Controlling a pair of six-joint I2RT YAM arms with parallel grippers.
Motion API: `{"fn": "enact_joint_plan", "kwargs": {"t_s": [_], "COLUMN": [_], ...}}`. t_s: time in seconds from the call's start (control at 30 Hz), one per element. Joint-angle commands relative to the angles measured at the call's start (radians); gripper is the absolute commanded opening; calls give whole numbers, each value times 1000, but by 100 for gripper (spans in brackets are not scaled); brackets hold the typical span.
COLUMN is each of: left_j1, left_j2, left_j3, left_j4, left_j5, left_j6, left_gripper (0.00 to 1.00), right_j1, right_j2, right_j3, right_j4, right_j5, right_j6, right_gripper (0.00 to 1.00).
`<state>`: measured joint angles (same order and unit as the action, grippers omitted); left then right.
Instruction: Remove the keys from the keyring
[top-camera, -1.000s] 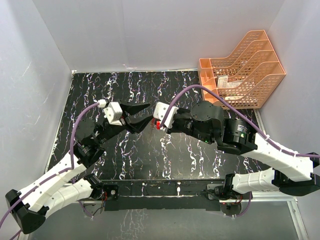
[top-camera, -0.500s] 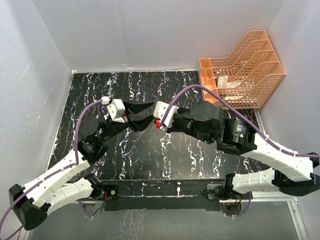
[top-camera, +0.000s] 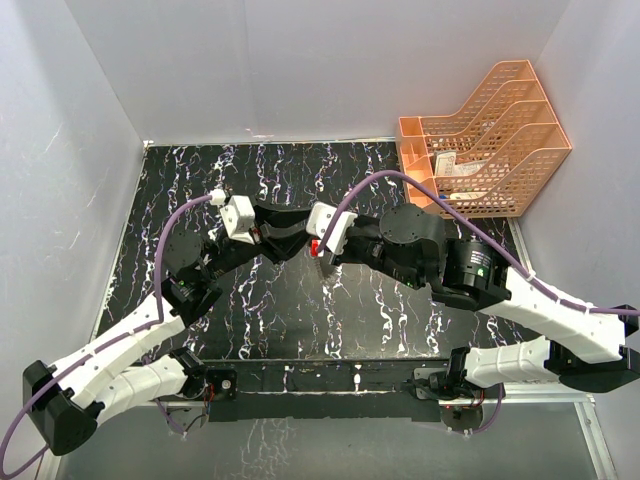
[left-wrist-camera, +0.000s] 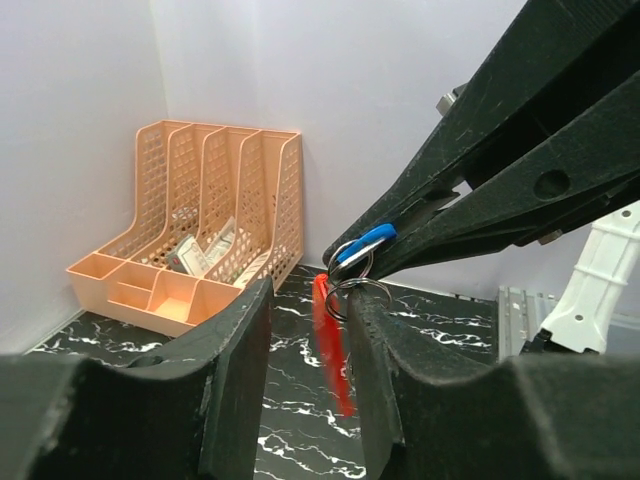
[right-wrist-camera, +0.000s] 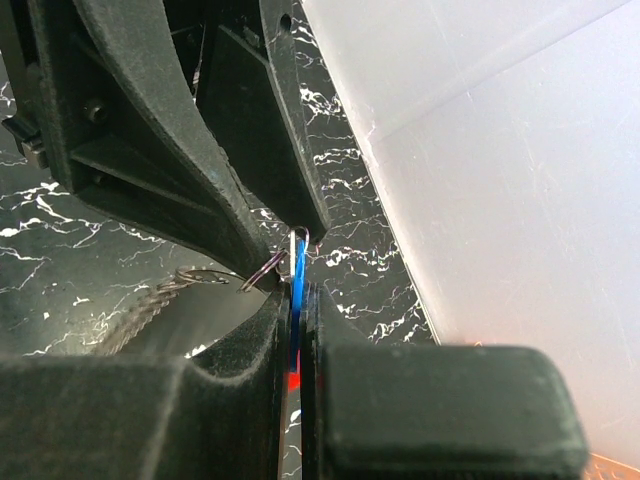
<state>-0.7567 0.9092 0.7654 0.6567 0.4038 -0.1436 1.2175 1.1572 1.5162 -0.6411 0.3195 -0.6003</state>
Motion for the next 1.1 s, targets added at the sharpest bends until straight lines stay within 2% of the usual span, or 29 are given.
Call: {"fn": "enact_joint_plan", "kwargs": {"t_s": [0.0, 0.07, 0.17, 0.23, 0.37, 0.63, 1.07], "left_j1": [-4, -4, -4, -4, -4, -4, -4], "left_j2": [1, 3, 10, 21, 39, -26, -11], "left_j3": [-12, -13, -4, 5, 38, 34, 22], "left_j4": [80, 88, 79, 79, 2, -87, 14], "left_j5": [38, 41, 46, 59, 26, -192, -296], "left_j6": [-36, -41, -40, -41, -21, 56, 63], "left_gripper": [37, 37, 29, 22, 0, 0, 0], "right_j1": [5, 5, 5, 5, 5, 5, 5], "right_j2": [-31, -32, -33, -35, -38, -63, -26], "right_j3": [-8, -8, -9, -13, -14, -34, -17], "right_j4": [120, 121, 126, 132, 141, 167, 145], "right_j5": [-4, -3, -3, -2, 7, 17, 9], "right_j6": [-2, -1, -1, 0, -1, -1, 8], "right_gripper": [0, 0, 0, 0, 0, 0, 0]}}
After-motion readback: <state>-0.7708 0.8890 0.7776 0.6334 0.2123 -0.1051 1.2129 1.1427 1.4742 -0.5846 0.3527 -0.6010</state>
